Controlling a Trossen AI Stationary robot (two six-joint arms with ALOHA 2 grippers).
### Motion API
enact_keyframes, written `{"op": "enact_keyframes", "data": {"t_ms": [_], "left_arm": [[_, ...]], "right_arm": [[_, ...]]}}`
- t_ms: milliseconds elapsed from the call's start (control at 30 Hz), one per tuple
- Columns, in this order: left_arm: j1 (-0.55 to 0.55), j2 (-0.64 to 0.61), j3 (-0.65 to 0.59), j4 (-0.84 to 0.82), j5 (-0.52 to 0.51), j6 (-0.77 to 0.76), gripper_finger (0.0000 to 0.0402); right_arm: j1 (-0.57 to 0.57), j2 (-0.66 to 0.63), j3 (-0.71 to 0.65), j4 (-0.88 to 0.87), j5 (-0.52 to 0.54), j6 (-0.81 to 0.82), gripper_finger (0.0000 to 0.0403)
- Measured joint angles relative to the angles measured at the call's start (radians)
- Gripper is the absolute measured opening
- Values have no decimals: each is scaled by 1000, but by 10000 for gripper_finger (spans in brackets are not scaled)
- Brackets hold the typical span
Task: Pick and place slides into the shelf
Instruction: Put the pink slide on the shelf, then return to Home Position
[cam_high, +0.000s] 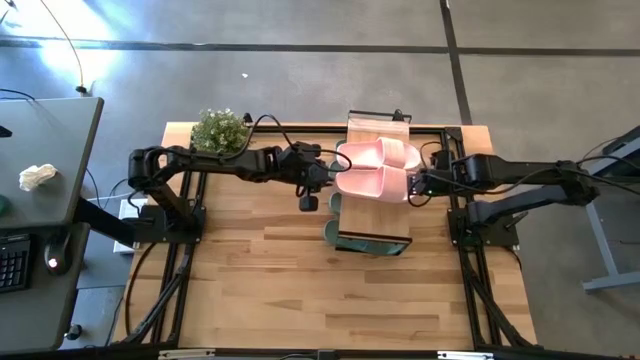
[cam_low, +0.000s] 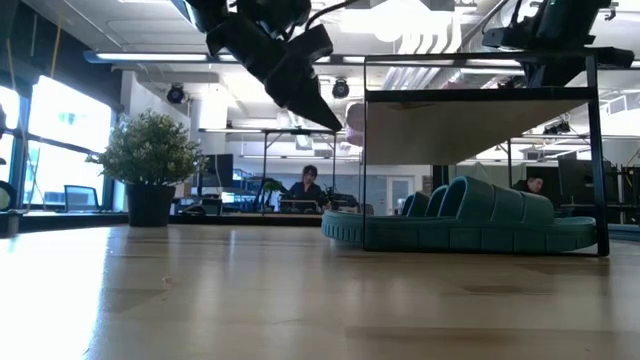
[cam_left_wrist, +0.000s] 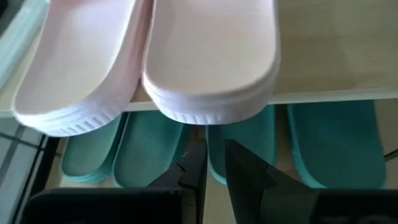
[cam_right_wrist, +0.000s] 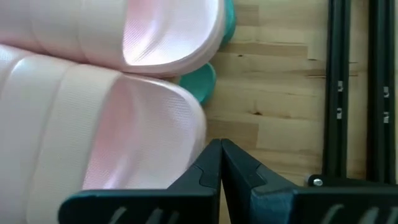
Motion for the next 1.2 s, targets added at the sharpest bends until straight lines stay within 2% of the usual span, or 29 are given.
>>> {"op": "enact_keyframes", "data": {"t_ms": [333,600,733,933,1067,1200], "left_arm": [[0,-32,0,-20,-40,0,46],[1,-165,-1,-103,-65,28,46],[0,-239,-1,-137,-57,27,46],[0,-331,-2,-159,69,0,46],[0,-366,-2,-159,148,-46,46],[0,-381,-2,-159,216,-87,46]], "right_arm": [[0,-40,0,-48,16,2,0],[0,-107,0,-56,7,0,0],[10,-151,21,-48,-56,-37,0],[71,-206,112,-42,-216,-202,0],[135,-251,107,-45,-475,-219,0],[236,-308,29,3,-700,-156,0]]}}
